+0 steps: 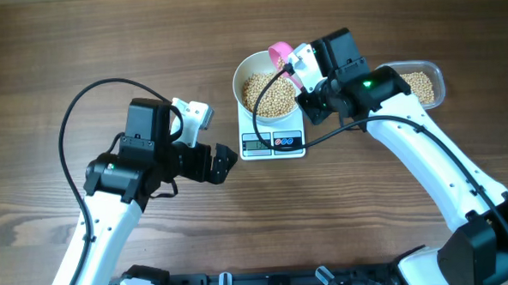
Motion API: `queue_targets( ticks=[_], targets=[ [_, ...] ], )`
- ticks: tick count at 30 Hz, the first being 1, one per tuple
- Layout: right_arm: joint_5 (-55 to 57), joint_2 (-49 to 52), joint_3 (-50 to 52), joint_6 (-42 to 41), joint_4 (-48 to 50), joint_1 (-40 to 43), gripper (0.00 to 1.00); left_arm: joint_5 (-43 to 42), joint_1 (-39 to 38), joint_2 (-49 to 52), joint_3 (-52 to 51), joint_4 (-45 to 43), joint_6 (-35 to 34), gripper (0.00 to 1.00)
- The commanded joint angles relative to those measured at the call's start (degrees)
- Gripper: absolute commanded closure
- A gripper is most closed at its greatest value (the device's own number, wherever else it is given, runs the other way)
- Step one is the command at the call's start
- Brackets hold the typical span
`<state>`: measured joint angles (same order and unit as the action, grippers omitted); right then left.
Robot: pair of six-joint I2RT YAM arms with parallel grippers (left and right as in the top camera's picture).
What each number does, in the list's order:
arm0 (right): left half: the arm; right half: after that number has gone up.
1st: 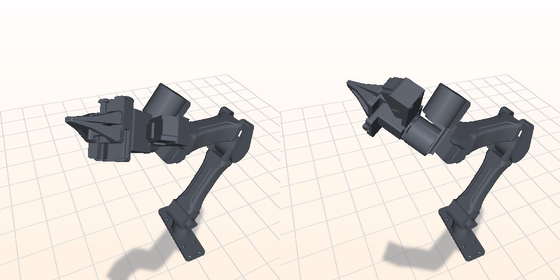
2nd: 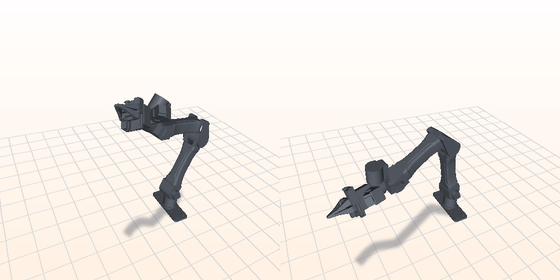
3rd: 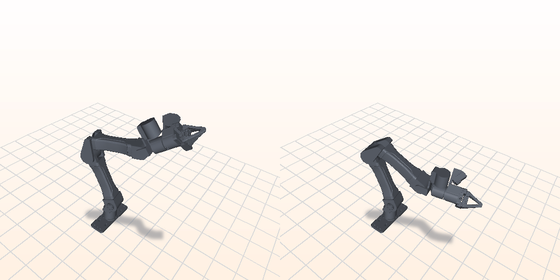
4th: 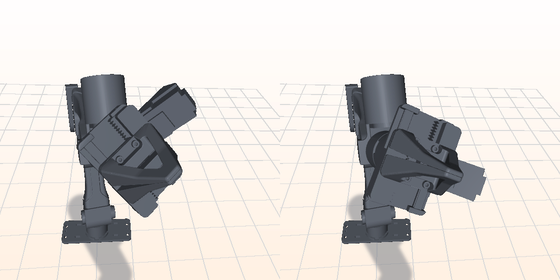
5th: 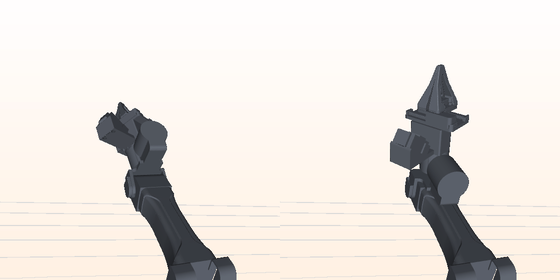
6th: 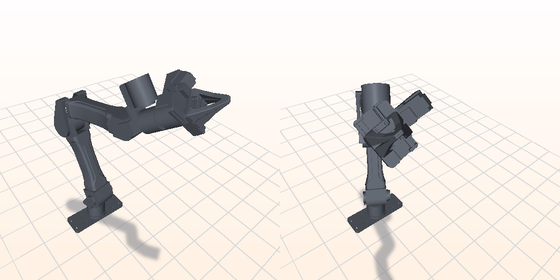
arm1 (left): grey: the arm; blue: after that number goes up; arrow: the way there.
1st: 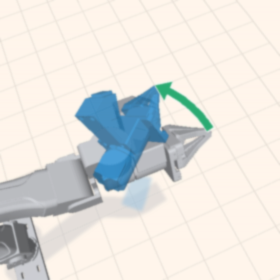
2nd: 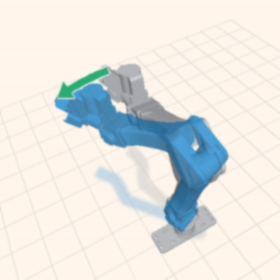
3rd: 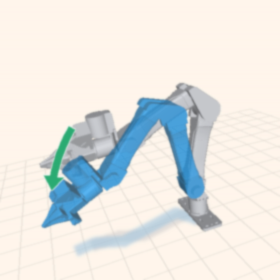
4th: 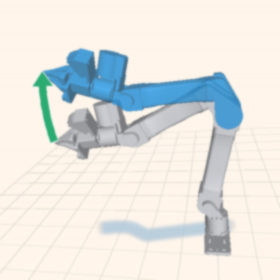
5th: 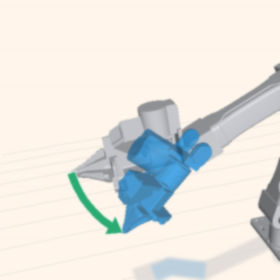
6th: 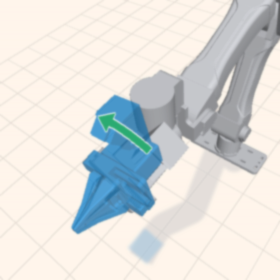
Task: Scoop item into bowl and weigh 150g on scale
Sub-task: 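Tip the pink scoop to pour soybeans into the white bowl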
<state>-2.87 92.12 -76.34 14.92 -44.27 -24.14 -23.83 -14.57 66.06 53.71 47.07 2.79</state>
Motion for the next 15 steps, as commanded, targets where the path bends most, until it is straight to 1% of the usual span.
queue_targets(
  ticks=[1, 5, 10, 15],
  targets=[
    [0.9, -1.4, -1.8, 1.6, 0.1, -0.5, 0.96, 0.1, 0.3, 0.3, 0.0, -0.1, 1.3, 0.0],
    [1.3, -1.4, -1.8, 2.7, 0.1, -1.4, 0.96, 0.1, 0.3, 0.3, 0.0, -0.1, 1.3, 0.0],
    [6.8, -1.4, -1.8, 3.9, 0.1, -4.0, 0.96, 0.1, 0.3, 0.3, 0.0, -0.1, 1.3, 0.0],
    [8.5, -1.4, -1.8, 5.9, 0.2, -5.4, 0.96, 0.1, 0.3, 0.3, 0.0, -0.1, 1.3, 0.0]
  ],
)
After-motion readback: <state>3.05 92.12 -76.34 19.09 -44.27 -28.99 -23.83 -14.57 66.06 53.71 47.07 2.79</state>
